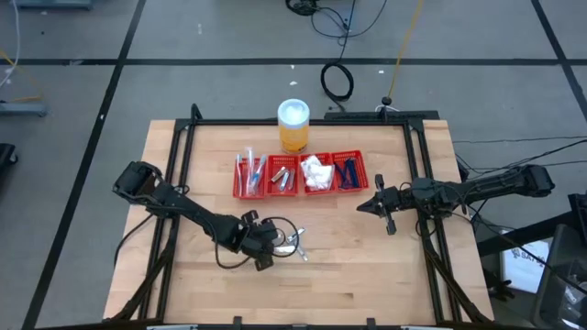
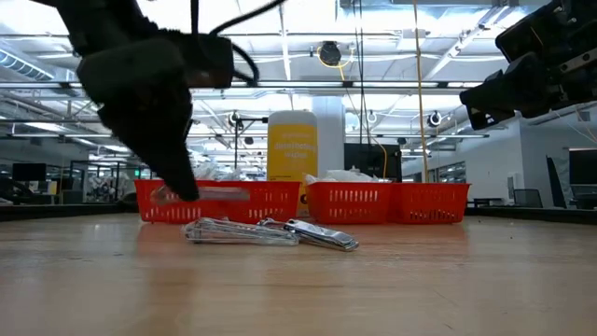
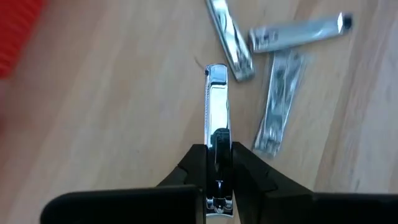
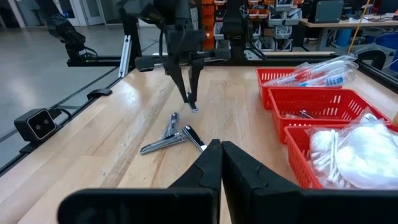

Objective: Pick & Place Travel size toiletries
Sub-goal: Put the silver nail clippers into the middle left red basket

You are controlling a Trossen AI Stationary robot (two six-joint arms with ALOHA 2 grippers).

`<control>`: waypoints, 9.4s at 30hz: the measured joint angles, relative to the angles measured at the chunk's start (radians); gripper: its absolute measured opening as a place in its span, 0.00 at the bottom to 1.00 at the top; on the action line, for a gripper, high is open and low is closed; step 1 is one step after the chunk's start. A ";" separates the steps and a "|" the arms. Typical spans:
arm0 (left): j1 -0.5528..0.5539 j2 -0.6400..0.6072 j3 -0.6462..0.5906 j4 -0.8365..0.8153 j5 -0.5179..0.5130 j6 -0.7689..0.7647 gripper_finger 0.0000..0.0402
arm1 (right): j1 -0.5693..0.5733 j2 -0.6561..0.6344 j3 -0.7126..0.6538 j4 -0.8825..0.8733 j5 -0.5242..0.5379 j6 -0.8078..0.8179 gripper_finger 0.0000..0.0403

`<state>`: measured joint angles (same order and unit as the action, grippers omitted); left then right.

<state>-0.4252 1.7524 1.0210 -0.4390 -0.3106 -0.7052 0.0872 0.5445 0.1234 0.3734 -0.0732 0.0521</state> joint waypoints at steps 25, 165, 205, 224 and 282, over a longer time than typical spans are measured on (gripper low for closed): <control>-0.016 -0.207 0.004 0.262 -0.223 0.291 0.07 | 0.000 0.012 0.000 -0.003 0.001 0.000 0.00; 0.475 -0.087 -0.097 0.369 -0.204 0.075 0.27 | 0.000 -0.534 0.000 -0.461 0.098 -0.007 0.00; 0.044 0.117 0.426 -0.159 0.083 0.074 0.30 | 0.000 -0.533 0.000 -0.462 0.100 -0.011 0.00; 0.042 0.293 0.425 -0.276 0.181 0.232 0.64 | 0.000 -0.532 0.000 -0.464 0.099 -0.011 0.00; 0.071 0.310 0.335 -0.184 0.233 0.336 0.09 | 0.000 -0.530 0.000 -0.467 0.098 -0.008 0.00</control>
<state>-0.3538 2.0624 1.3563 -0.6229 -0.0780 -0.3688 0.0872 0.0147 0.1234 -0.0940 0.0250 0.0444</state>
